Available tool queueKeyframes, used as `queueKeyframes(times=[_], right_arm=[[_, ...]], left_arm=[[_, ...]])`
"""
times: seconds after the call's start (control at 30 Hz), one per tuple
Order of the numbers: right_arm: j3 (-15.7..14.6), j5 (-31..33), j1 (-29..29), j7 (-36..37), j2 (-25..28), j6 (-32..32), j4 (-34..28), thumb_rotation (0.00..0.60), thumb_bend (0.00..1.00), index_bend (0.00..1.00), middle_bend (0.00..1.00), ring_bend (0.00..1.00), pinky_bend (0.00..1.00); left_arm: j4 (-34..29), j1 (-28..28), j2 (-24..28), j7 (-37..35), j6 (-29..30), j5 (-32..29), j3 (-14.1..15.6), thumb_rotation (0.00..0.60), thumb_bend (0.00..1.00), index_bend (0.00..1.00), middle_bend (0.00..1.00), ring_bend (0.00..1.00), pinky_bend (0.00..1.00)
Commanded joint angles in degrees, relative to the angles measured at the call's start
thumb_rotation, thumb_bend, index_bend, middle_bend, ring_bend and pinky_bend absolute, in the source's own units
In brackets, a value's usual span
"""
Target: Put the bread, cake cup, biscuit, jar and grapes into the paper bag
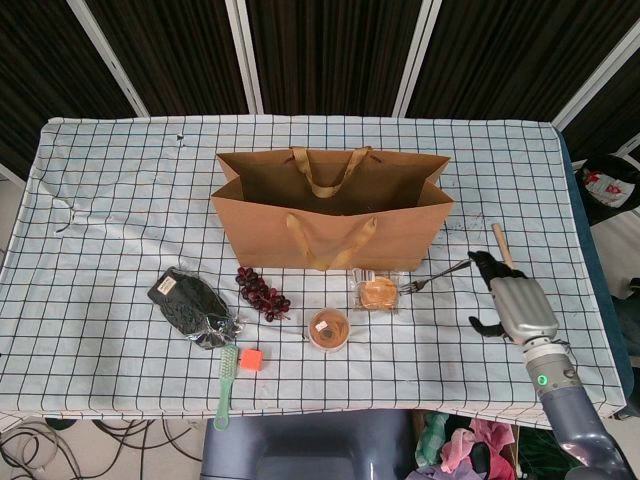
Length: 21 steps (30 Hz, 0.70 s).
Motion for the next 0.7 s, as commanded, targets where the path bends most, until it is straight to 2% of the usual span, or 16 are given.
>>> queueKeyframes(times=[0.03, 0.3, 0.47, 0.7], right_arm=[[-1.8, 0.2, 0.7, -1.4, -7.3, -0.8, 2.4, 0.6, 0.23, 0.02, 0.06, 0.15, 0.21], [-1.3, -1.0, 4.5, -2.8, -18.2, -3.0, 9.5, 0.6, 0.23, 0.06, 0.06, 0.15, 0.21], [-1.2, -1.3, 6.4, -7.5, -24.5, -0.6, 15.1, 0.6, 0.23, 0.06, 0.06, 0.15, 0.21], [-0.6, 0.3, 8.1, -10.7, -28.9, 0.1, 19.0, 0.6, 0.23, 0.06, 0.06, 0.14, 0.21]], left_arm=[[0.1, -0.1, 0.0, 0.1, -0.1, -0.2, -0.1, 0.6, 0.1, 0.01, 0.08, 0.0, 0.05], [0.3, -0.2, 0.0, -0.1, -0.5, -0.5, -0.2, 0.6, 0.1, 0.01, 0.08, 0.0, 0.05], [0.3, -0.3, 0.0, 0.2, -0.6, -0.8, -0.3, 0.6, 0.1, 0.01, 0.08, 0.0, 0.05], [0.2, -0.5, -0.1, 0.6, -0.9, -0.6, 0.0, 0.6, 0.1, 0.01, 0.08, 0.0, 0.05]])
